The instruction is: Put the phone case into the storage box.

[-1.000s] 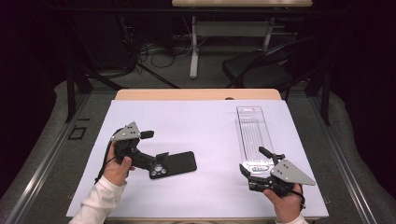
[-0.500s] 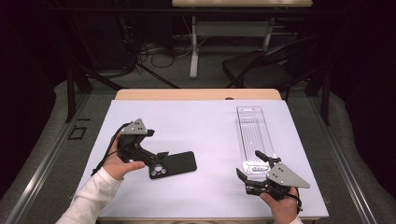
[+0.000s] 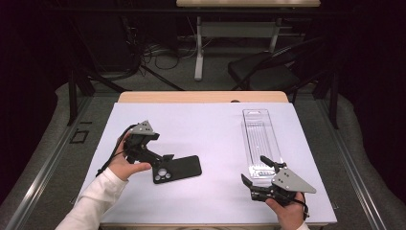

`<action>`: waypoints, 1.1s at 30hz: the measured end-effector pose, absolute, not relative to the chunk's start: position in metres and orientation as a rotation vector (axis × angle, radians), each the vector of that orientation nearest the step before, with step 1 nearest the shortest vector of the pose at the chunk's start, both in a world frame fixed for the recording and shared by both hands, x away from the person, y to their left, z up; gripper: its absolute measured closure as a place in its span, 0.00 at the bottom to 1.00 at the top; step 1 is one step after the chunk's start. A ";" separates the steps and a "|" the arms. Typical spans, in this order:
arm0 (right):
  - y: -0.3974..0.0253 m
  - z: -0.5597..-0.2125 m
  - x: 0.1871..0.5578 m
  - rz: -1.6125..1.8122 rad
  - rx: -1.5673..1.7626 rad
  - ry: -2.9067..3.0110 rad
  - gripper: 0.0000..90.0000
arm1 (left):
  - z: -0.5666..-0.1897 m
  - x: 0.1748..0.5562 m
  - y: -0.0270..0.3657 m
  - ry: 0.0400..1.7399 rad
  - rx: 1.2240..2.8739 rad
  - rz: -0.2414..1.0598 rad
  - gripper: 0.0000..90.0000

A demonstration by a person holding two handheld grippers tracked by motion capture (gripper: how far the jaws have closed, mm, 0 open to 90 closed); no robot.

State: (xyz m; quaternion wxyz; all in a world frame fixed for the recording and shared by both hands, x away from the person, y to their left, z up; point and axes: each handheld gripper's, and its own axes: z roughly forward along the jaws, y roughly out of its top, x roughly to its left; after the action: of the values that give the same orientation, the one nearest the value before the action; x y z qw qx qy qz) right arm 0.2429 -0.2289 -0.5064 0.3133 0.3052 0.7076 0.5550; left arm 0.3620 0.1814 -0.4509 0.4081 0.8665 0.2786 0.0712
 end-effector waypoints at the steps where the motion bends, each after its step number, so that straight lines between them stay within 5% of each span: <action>1: -0.229 -0.507 0.243 1.462 0.804 1.866 0.16 | -0.451 0.363 0.181 0.699 2.187 0.178 0.01; 33: -0.229 -0.510 0.246 1.471 0.820 1.886 0.16 | -0.485 0.383 0.163 0.657 2.416 0.113 0.08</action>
State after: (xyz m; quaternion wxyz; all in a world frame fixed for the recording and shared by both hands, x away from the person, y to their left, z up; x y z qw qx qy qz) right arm 0.2458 -0.2294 -0.5100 0.3017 0.3093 0.7111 0.5546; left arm 0.3826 0.1627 -0.4845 0.3124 0.9157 0.2490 0.0430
